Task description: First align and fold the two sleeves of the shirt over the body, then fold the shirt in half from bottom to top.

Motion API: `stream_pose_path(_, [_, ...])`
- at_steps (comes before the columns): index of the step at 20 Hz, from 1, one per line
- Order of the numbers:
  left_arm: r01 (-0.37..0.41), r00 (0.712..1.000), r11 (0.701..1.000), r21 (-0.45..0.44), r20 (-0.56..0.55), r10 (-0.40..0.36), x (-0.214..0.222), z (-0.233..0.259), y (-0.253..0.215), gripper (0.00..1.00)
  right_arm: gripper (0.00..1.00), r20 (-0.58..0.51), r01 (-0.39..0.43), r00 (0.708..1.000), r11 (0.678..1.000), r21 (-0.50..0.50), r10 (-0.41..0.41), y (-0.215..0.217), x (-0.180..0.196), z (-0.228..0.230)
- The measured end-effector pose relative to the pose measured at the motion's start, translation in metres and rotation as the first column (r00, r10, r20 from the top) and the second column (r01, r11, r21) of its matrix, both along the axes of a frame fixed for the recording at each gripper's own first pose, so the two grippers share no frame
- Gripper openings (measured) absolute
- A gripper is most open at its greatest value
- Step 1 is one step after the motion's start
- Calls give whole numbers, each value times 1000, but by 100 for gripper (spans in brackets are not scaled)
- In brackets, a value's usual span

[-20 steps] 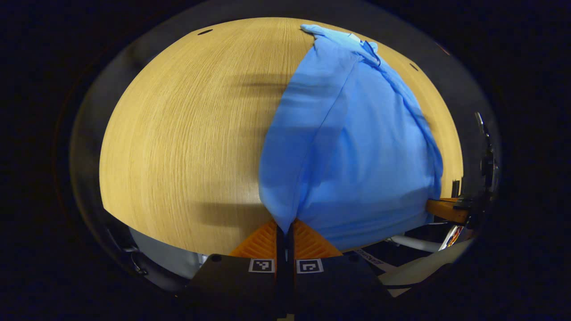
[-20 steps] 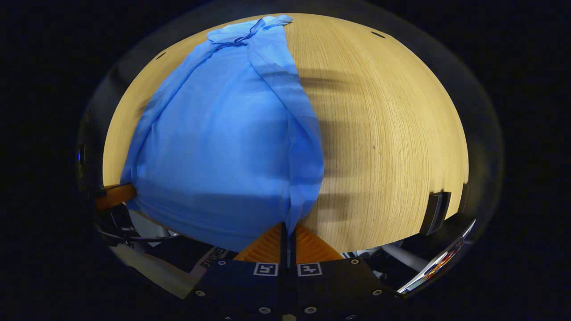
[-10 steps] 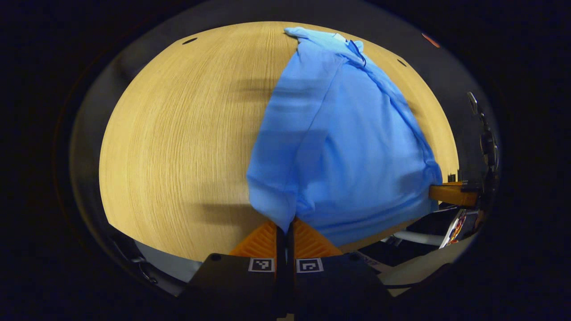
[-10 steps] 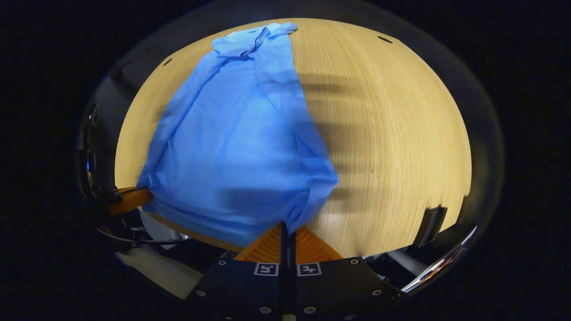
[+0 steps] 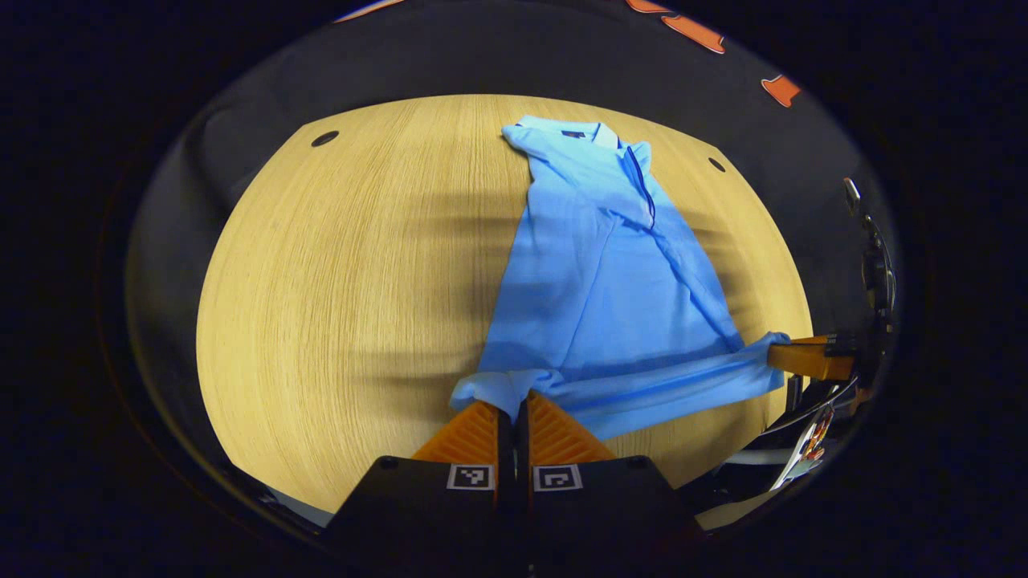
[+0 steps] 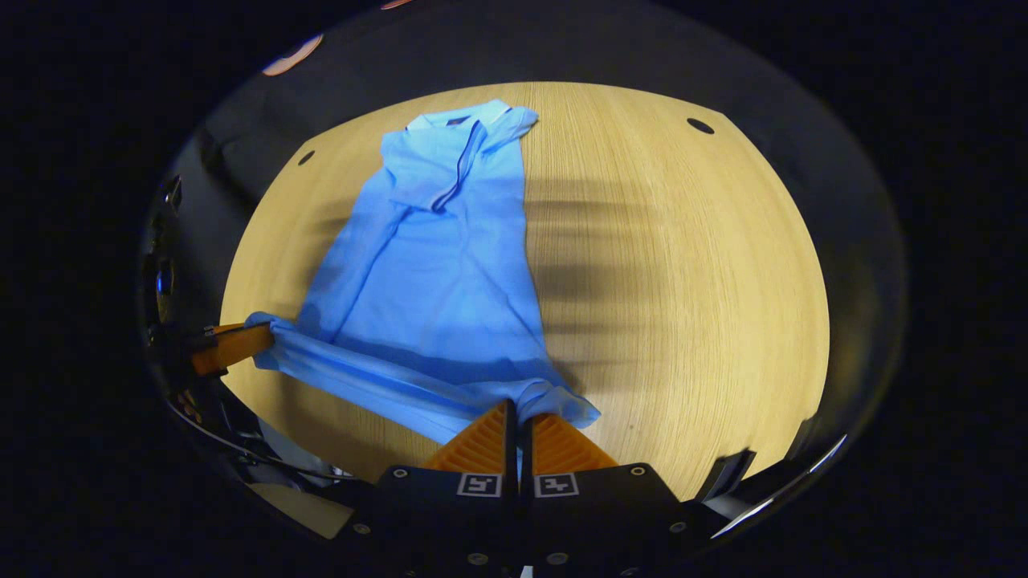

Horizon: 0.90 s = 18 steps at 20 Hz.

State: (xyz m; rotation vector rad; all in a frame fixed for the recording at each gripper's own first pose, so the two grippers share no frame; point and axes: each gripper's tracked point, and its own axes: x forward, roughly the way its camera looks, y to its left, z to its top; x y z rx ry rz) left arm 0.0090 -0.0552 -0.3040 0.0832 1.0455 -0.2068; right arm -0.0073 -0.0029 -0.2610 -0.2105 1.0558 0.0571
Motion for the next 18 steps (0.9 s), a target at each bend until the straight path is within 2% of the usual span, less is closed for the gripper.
stream_pose_path(3, [30, 998, 999, 13, 50, -30, 35, 23, -4, 5, 1, 58, -15, 998, 1000, 11, 14, 9, 36, 25])
stream_pose_path(12, [36, 986, 999, -4, 165, -35, 146, 92, -9, 4, 0, 215, -62, 974, 998, -21, 66, 27, 153, 100])
stream_pose_path(18, [49, 980, 998, 30, 190, -54, 222, 101, -13, 4, 0, 252, -80, 964, 996, -48, 90, 35, 222, 120])
